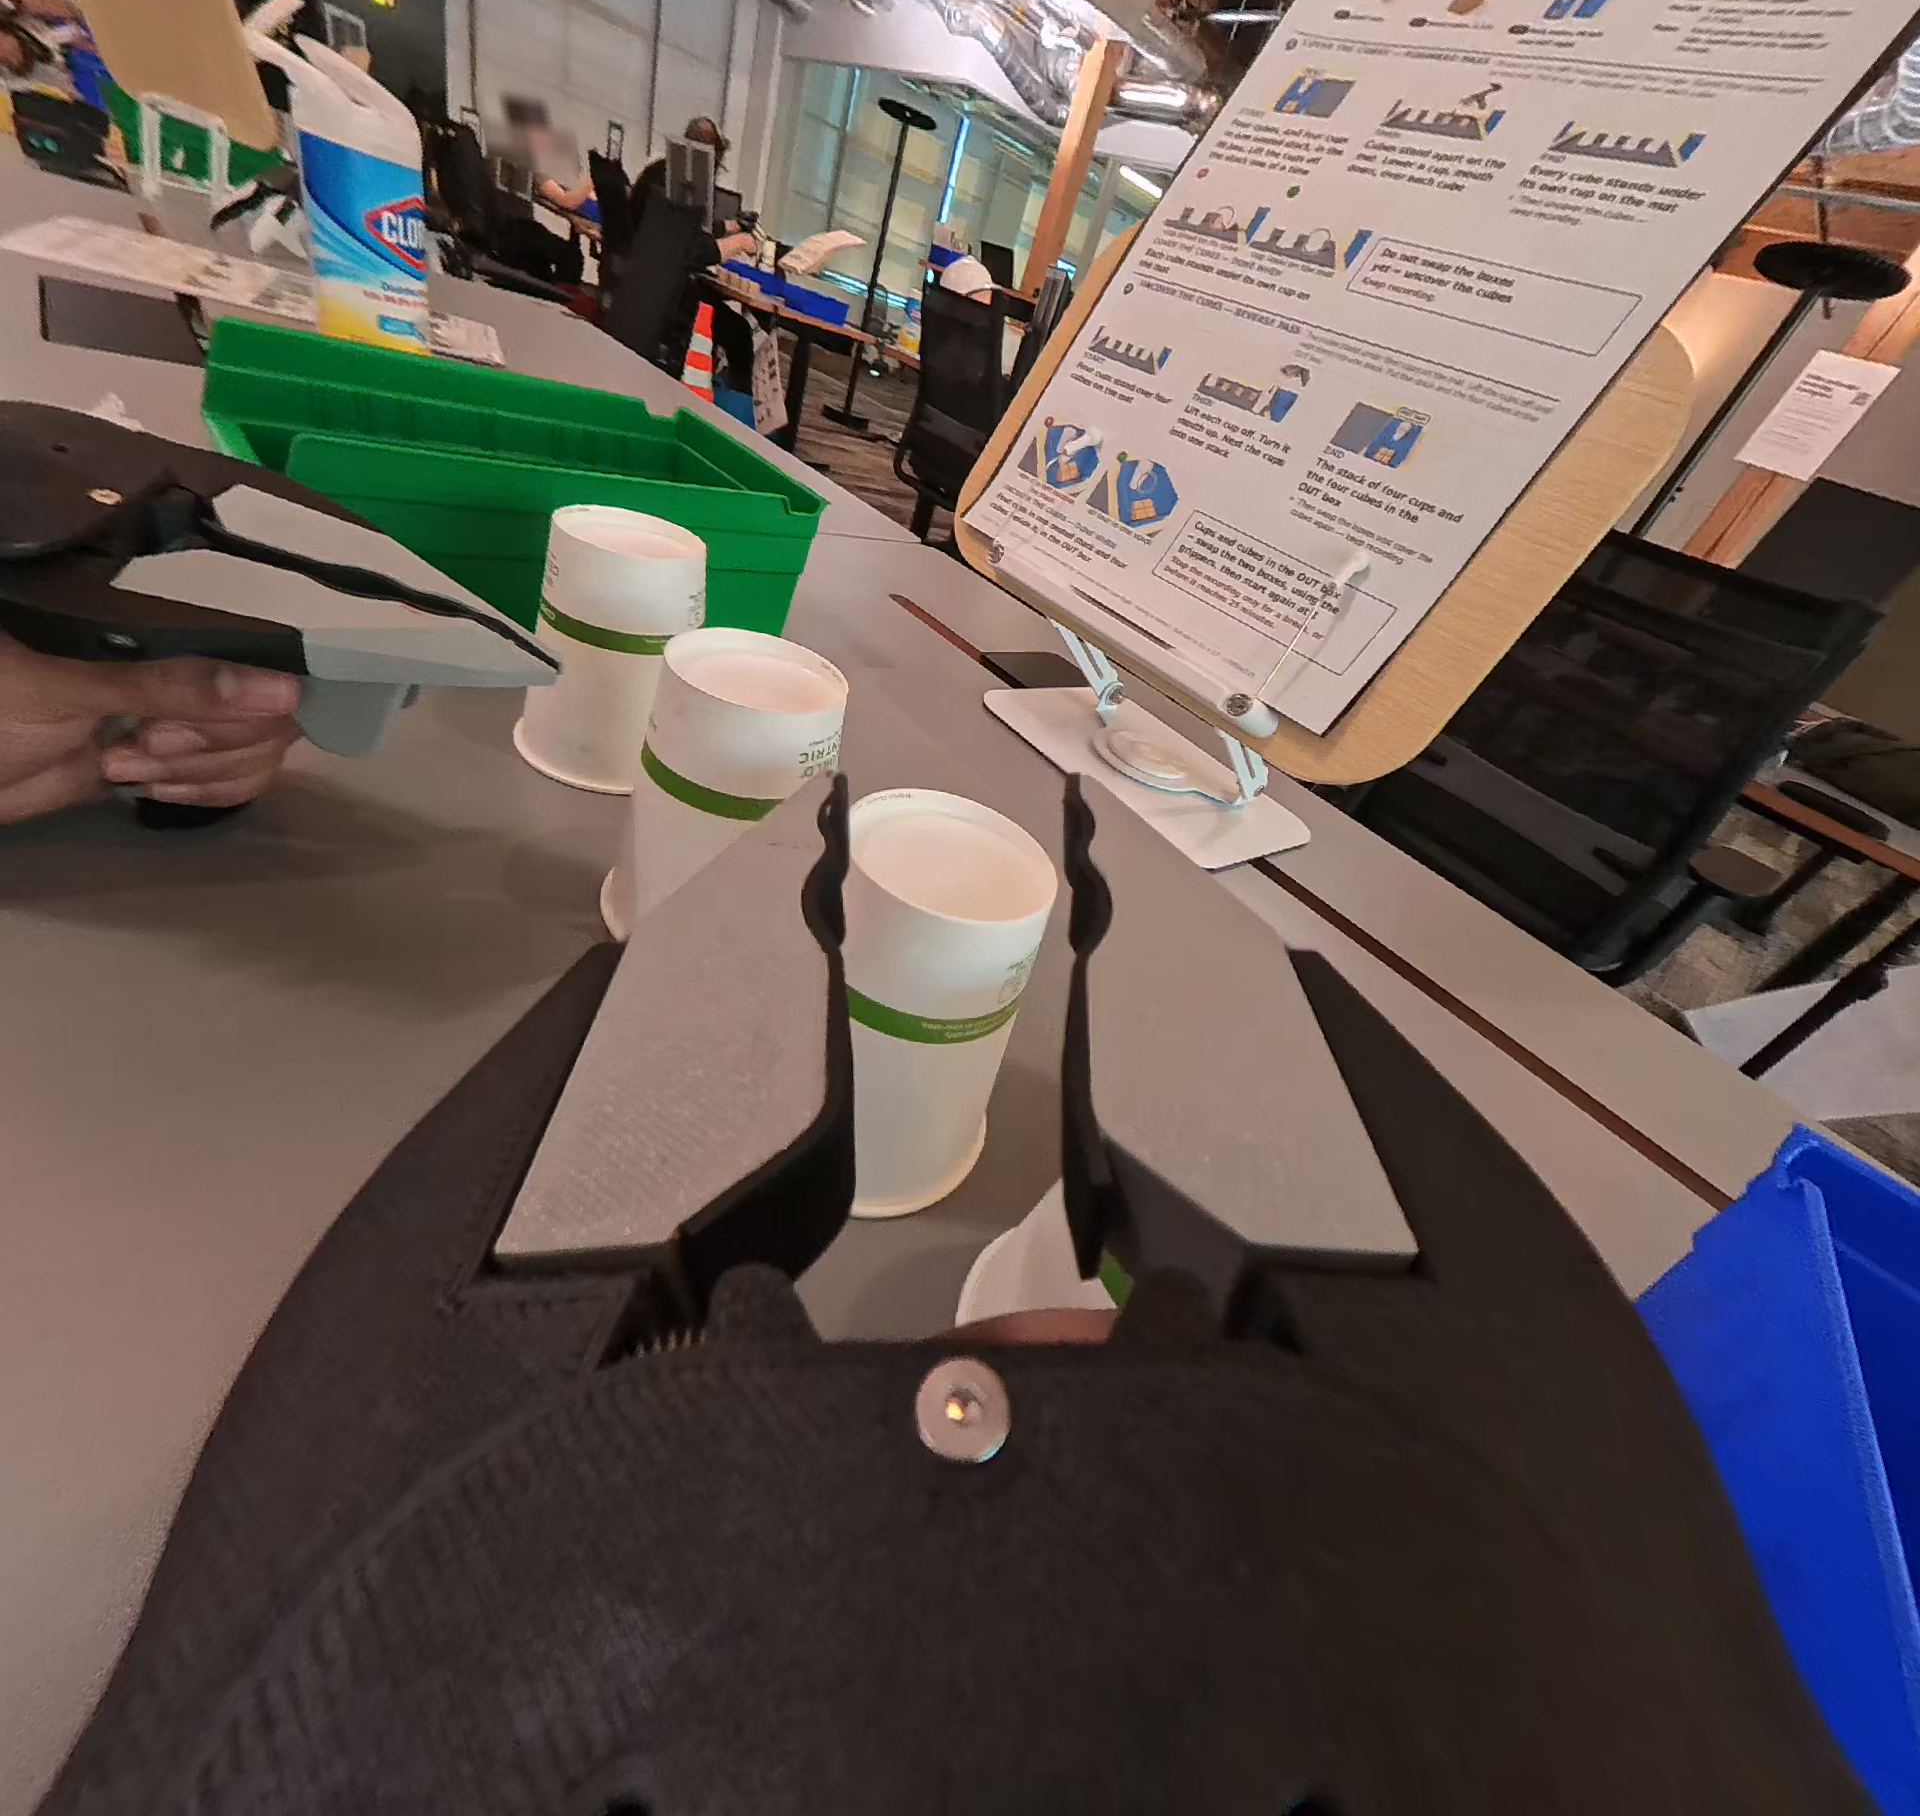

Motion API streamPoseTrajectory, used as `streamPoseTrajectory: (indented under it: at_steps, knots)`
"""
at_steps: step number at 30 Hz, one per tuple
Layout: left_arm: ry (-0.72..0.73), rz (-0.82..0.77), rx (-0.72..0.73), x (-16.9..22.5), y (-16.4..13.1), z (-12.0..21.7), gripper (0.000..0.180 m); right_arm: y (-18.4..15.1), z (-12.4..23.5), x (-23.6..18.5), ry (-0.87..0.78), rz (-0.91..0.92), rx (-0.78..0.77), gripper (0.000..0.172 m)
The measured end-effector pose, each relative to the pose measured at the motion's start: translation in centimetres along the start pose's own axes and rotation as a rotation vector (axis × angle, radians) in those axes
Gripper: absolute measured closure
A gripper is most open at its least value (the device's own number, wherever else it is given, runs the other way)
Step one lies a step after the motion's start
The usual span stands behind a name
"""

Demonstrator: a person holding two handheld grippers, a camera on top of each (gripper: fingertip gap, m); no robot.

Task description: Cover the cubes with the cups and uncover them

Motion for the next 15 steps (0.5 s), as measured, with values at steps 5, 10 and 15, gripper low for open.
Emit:
streamPoseTrajectory:
  at_steps: [5,10,15]
  knots:
    - [0.01,0.0,0.028,0.0,0.1,0.3,0.18,-0.1,0.1,-0.1,-0.017,0.011,-0.011,0.135]
    - [0.011,0.008,0.047,-0.1,0.2,0.5,0.18,-1.0,-0.1,0.2,-0.046,0.011,-0.054,0.135]
    - [0.007,-0.003,0.045,0.0,0.2,0.4,0.18,-1.8,-0.1,0.4,-0.064,0.012,-0.096,0.135]
Point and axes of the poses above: each gripper's, where its closed fingertips meet, z back along the fingers, y out of its top, x = y × z across the jaws, the point moved 8 cm from there along z, back along the fingers, and after that the axes turned 12 degrees about y, right-handed, at the moved point
